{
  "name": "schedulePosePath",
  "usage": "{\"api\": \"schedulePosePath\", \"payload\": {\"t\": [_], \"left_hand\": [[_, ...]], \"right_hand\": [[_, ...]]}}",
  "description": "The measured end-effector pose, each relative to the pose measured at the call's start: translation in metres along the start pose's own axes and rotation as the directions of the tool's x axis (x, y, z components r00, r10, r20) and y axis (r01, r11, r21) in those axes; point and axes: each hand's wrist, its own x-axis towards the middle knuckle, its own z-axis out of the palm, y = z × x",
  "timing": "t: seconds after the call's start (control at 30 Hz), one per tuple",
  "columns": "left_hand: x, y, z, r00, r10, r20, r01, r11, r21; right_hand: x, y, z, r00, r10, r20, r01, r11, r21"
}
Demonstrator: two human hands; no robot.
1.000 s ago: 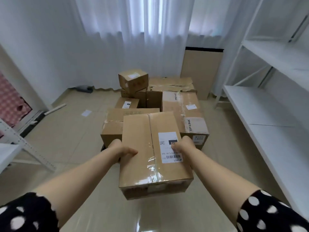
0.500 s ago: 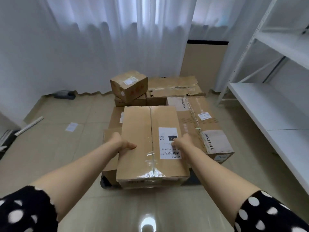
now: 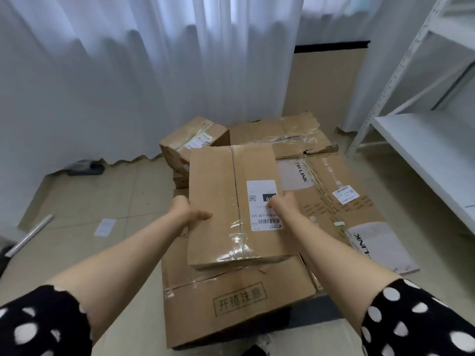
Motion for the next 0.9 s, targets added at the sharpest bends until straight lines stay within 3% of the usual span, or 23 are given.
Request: {"api": "schedulePosePath", "payload": {"t": [0.23,0.43,0.63,0.9], "left_hand": [[0.115,0.02,-0.001,0.994,0.078,0.08,-0.08,0.997,0.024],[0.232,0.018,0.01,0.97,0.181,0.161,-0.189,0.981,0.034],[0.31,0.004,0.027,0.964,0.169,0.205,-0.189,0.979,0.082],[0.344,-0.02,0.078,0.975,0.052,0.216,-0.074,0.992,0.098]], "right_hand": [[0.088,-0.027,0.044,0.997,0.033,-0.073,-0.026,0.996,0.083],[0.162,-0.031,0.102,0.974,0.064,-0.219,-0.029,0.987,0.159],[0.227,-0.023,0.142,0.966,0.119,-0.231,-0.082,0.983,0.166],[0.293,0.016,0.151,0.969,0.134,-0.207,-0.117,0.989,0.091]]}}
